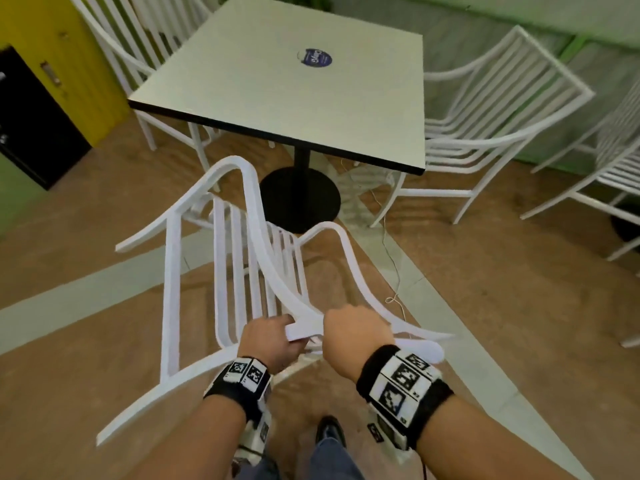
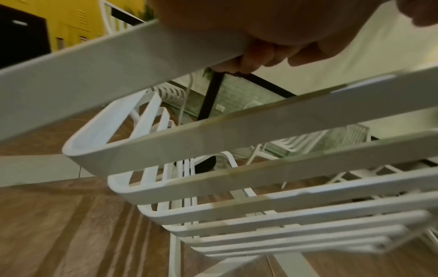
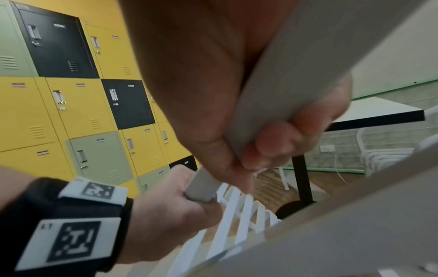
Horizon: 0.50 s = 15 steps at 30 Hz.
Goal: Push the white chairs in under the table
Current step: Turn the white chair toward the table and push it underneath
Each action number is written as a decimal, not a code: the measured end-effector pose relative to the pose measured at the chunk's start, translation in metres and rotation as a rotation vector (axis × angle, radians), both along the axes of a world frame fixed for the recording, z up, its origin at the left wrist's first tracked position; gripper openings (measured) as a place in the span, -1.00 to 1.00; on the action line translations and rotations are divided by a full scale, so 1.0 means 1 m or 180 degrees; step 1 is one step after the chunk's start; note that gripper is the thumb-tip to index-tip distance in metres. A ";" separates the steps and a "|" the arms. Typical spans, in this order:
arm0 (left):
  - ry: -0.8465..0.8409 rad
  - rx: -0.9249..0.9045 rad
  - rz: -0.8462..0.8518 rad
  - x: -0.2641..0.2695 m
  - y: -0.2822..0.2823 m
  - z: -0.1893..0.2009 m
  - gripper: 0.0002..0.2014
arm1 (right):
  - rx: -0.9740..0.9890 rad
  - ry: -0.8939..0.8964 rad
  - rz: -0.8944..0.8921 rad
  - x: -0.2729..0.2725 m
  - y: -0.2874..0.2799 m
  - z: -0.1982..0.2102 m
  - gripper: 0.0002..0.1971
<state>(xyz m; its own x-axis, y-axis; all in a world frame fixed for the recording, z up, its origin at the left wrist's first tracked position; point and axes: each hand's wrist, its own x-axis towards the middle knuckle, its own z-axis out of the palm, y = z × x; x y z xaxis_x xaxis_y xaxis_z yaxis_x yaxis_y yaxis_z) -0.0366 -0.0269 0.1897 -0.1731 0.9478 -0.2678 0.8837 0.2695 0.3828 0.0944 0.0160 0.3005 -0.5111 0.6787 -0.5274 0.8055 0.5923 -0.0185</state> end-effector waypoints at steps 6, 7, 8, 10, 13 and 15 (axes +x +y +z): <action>-0.0208 0.0277 0.0116 -0.031 0.001 0.001 -0.40 | 0.0565 0.0029 0.0362 0.012 -0.011 0.025 -0.69; -0.0226 0.0329 0.0167 -0.038 -0.002 0.002 -0.42 | 0.0624 0.0121 0.0323 0.018 -0.014 0.028 -0.73; -0.0255 0.0413 0.0218 -0.045 -0.004 0.001 -0.40 | 0.0688 0.0261 0.0282 0.023 -0.017 0.031 -0.77; -0.0276 0.0525 0.0359 -0.059 -0.010 -0.003 -0.34 | 0.0813 0.0724 0.0293 0.027 -0.024 0.034 -0.77; -0.0155 0.0586 0.0602 -0.077 -0.019 -0.005 -0.38 | 0.0487 0.1759 0.0141 0.032 -0.026 0.032 -0.77; -0.0092 0.0630 0.0700 -0.087 -0.025 -0.004 -0.44 | -0.0156 0.2404 -0.0254 0.036 -0.021 0.025 -0.75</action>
<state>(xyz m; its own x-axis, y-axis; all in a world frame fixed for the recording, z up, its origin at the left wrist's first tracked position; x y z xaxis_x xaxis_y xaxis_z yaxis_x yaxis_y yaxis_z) -0.1232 -0.0517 0.1854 -0.3750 0.9227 -0.0894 0.8003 0.3709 0.4712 0.1305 -0.0048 0.3255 -0.6956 0.7135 -0.0844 0.6039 0.5170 -0.6067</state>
